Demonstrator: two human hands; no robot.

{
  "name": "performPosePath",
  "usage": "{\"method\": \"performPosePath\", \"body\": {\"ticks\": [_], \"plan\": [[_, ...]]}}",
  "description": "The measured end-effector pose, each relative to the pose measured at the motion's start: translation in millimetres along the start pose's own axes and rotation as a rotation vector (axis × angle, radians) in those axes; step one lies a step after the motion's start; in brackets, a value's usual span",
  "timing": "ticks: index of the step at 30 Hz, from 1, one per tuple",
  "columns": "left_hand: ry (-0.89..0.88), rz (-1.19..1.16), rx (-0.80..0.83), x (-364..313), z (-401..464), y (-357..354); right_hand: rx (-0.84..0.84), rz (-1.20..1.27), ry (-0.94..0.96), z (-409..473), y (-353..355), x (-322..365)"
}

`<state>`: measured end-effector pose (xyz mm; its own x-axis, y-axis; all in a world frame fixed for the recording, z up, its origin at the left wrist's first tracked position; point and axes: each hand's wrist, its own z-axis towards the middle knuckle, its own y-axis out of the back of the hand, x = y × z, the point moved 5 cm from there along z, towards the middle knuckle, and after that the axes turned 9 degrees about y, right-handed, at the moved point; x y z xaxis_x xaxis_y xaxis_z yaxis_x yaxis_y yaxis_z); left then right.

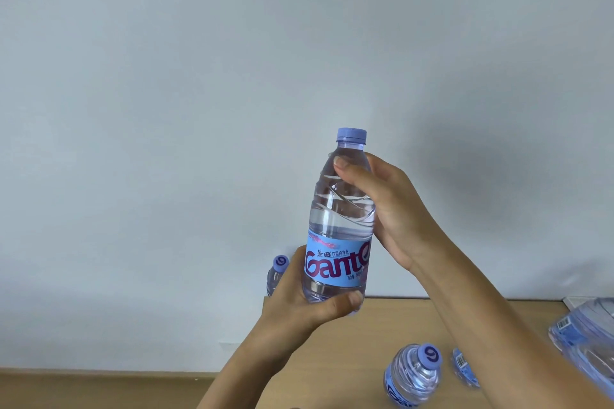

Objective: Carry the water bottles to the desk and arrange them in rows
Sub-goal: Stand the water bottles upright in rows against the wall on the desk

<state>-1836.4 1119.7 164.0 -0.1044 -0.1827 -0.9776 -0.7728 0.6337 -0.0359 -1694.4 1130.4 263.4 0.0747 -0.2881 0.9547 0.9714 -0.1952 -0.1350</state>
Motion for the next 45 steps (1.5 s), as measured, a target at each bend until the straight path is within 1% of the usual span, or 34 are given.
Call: {"method": "performPosePath", "body": {"ticks": [6,17,23,26,30,33,36,39,45], "plan": [[0.038,0.048,-0.013,17,3,4,-0.036,-0.018,-0.022,-5,4,-20],[0.068,0.086,-0.030,44,16,10,-0.026,-0.081,-0.046,-3,9,-46],[0.111,0.134,-0.069,79,27,17,0.083,-0.190,-0.091,-11,14,-74],[0.119,0.200,-0.108,109,35,22,0.159,-0.289,-0.140,-20,17,-97],[0.075,0.333,-0.164,150,47,26,0.236,-0.378,-0.203,-37,18,-133],[0.116,0.375,-0.175,187,56,31,0.274,-0.447,-0.241,-47,21,-159],[0.188,0.364,-0.194,212,59,35,0.286,-0.485,-0.256,-56,23,-180],[0.275,0.294,-0.215,222,62,34,0.297,-0.495,-0.251,-62,19,-194],[0.332,0.223,-0.293,236,72,32,0.228,-0.478,-0.293,-68,18,-225]]}}
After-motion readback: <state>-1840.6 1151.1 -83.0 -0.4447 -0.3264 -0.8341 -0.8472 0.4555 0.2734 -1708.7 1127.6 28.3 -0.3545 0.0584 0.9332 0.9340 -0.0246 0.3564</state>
